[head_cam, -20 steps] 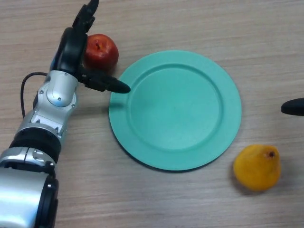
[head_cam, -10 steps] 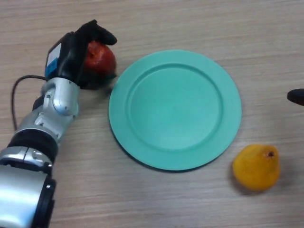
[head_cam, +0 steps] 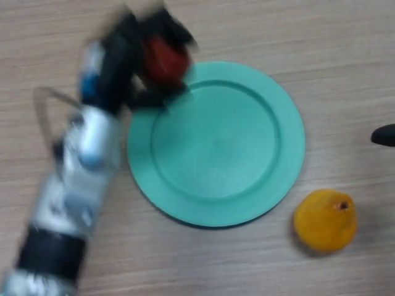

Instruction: Pick up the red apple and place it on the plate

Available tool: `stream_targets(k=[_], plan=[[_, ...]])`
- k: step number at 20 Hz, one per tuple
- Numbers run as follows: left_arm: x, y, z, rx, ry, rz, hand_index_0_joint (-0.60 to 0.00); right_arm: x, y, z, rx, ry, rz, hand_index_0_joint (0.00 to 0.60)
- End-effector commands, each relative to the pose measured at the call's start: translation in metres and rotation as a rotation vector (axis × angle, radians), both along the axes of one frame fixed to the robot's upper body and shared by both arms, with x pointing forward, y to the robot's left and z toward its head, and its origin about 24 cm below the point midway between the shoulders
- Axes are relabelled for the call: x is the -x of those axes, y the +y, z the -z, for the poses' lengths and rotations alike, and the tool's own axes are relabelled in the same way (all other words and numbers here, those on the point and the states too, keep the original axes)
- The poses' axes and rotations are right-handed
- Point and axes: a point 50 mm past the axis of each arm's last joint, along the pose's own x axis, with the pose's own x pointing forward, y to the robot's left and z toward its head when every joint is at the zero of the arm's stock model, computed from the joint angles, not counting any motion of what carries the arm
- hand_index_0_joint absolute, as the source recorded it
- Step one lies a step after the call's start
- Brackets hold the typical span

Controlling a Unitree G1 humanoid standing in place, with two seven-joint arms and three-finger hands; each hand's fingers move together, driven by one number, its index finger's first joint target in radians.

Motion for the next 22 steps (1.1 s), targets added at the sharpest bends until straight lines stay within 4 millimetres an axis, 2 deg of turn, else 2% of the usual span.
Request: stream_targets(k=[1,2,5,7,9,10,11,12,13,14,17,18,19,20,21,22], plan=[[0.012,0.010,-0.013,0.055,-0.079,-0.004,-0.600,0.019,-0.003,-0.031,0.029,-0.232,0.008,0.000],[0.015,0.007,0.001,0.072,0.013,0.014,-0.600,0.019,-0.001,-0.027,0.011,-0.226,-0.009,0.000],[0.018,0.001,0.005,0.126,0.149,0.087,-0.600,0.021,-0.005,-0.028,0.005,-0.216,-0.016,0.000],[0.015,-0.006,0.001,0.052,0.015,0.111,-0.600,0.021,-0.007,-0.029,0.004,-0.222,-0.009,0.000],[0.013,-0.007,0.001,0.060,0.016,0.116,-0.600,0.020,-0.006,-0.026,0.004,-0.212,-0.013,0.000],[0.013,-0.007,0.000,0.059,0.008,0.116,-0.451,0.020,-0.006,-0.026,0.005,-0.209,-0.014,0.000],[0.014,-0.007,-0.001,0.058,0.001,0.117,-0.350,0.019,-0.006,-0.026,0.006,-0.207,-0.015,0.000],[0.015,-0.006,-0.005,0.042,-0.019,0.123,-0.201,0.018,-0.005,-0.026,0.012,-0.203,-0.020,0.000],[0.017,-0.005,-0.010,0.040,-0.038,0.131,-0.101,0.017,-0.004,-0.026,0.018,-0.202,-0.023,0.000],[0.027,0.003,-0.034,0.072,-0.165,0.151,0.000,0.013,-0.001,-0.025,0.033,-0.203,-0.029,0.000],[0.040,0.015,-0.059,0.085,-0.285,0.172,0.000,0.009,0.003,-0.027,0.022,-0.196,-0.041,0.000],[0.050,0.025,-0.070,0.111,-0.308,0.179,0.000,0.009,0.006,-0.029,0.023,-0.196,-0.049,0.000],[0.053,0.029,-0.074,0.114,-0.311,0.177,0.000,0.009,0.007,-0.029,0.024,-0.197,-0.052,0.000],[0.062,0.043,-0.079,0.142,-0.299,0.163,0.000,0.006,0.010,-0.029,0.029,-0.193,-0.064,0.000],[0.063,0.048,-0.081,0.152,-0.294,0.152,0.000,0.006,0.011,-0.029,0.031,-0.188,-0.068,0.000],[0.066,0.064,-0.081,0.175,-0.270,0.123,0.000,0.001,0.014,-0.028,0.047,-0.177,-0.079,0.000]])
